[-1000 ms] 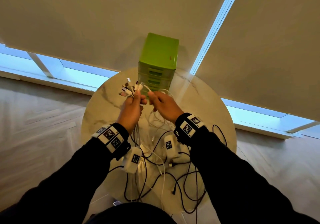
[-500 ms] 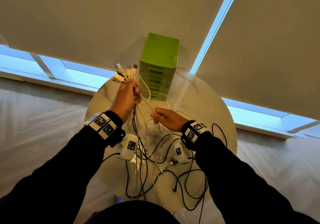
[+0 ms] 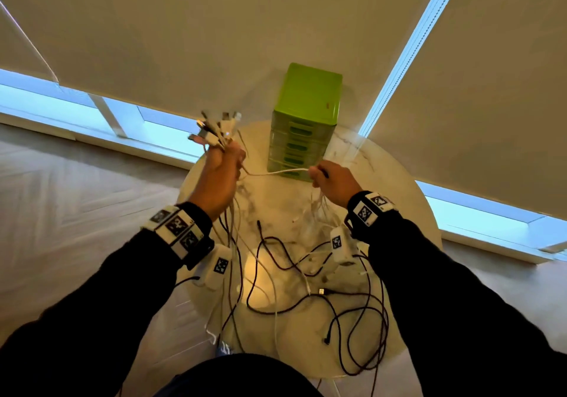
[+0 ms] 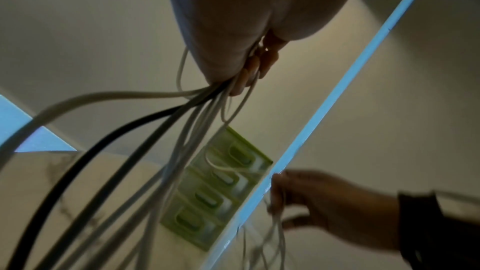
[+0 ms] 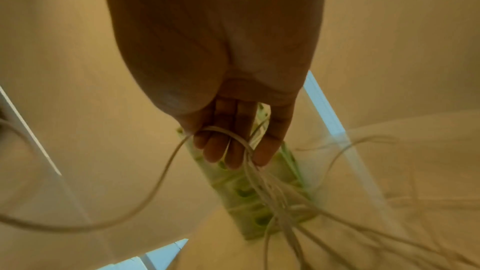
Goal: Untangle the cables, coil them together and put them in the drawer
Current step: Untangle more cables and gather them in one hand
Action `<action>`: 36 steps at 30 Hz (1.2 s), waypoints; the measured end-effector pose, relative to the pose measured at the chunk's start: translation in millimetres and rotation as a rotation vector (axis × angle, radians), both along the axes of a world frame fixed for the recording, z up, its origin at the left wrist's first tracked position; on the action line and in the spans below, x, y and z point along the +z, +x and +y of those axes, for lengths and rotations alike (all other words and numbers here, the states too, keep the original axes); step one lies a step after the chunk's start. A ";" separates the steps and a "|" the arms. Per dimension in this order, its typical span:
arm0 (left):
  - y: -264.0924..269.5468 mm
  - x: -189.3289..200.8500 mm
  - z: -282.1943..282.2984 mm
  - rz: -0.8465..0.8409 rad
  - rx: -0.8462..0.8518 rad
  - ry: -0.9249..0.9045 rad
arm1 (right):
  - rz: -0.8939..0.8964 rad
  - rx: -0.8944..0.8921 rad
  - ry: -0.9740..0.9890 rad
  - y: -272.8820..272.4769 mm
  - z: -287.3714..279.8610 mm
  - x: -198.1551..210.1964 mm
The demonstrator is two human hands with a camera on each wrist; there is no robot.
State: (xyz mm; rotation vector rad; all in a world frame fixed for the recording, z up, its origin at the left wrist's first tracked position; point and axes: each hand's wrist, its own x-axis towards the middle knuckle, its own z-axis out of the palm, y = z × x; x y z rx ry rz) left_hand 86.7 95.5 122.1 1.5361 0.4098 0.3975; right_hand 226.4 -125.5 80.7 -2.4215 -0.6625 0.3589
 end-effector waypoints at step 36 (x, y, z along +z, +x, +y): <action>-4.4 -1.2 -32.1 0.005 -0.038 -0.055 | 0.016 -0.096 0.151 -61.2 -11.9 23.6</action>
